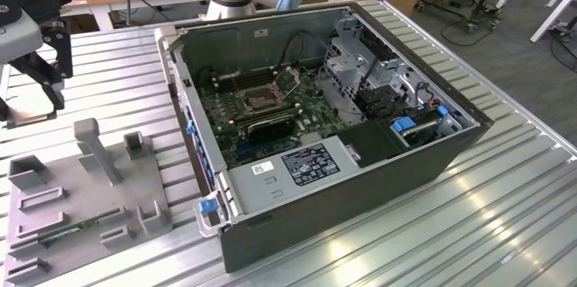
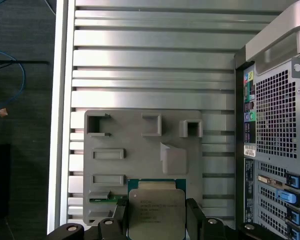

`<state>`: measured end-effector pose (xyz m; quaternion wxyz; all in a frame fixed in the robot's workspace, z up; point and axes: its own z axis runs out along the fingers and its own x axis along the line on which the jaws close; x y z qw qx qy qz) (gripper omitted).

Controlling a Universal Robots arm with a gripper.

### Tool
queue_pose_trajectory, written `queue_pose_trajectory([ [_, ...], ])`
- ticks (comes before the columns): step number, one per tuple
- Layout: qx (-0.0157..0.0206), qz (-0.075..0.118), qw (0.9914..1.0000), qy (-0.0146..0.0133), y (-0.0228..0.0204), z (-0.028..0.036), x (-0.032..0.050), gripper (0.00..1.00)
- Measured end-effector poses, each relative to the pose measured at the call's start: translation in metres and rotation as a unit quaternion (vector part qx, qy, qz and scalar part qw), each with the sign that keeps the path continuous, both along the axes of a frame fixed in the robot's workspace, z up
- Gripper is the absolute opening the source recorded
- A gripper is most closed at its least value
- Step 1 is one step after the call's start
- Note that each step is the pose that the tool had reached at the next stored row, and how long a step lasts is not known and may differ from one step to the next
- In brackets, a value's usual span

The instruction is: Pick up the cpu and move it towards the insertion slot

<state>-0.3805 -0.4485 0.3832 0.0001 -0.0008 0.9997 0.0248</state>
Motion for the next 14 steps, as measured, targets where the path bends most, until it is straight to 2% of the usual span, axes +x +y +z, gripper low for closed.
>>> queue_pose_trajectory([
  [14,0.0,0.0,1.0,0.0,0.0,0.0,0.0145,0.55],
])
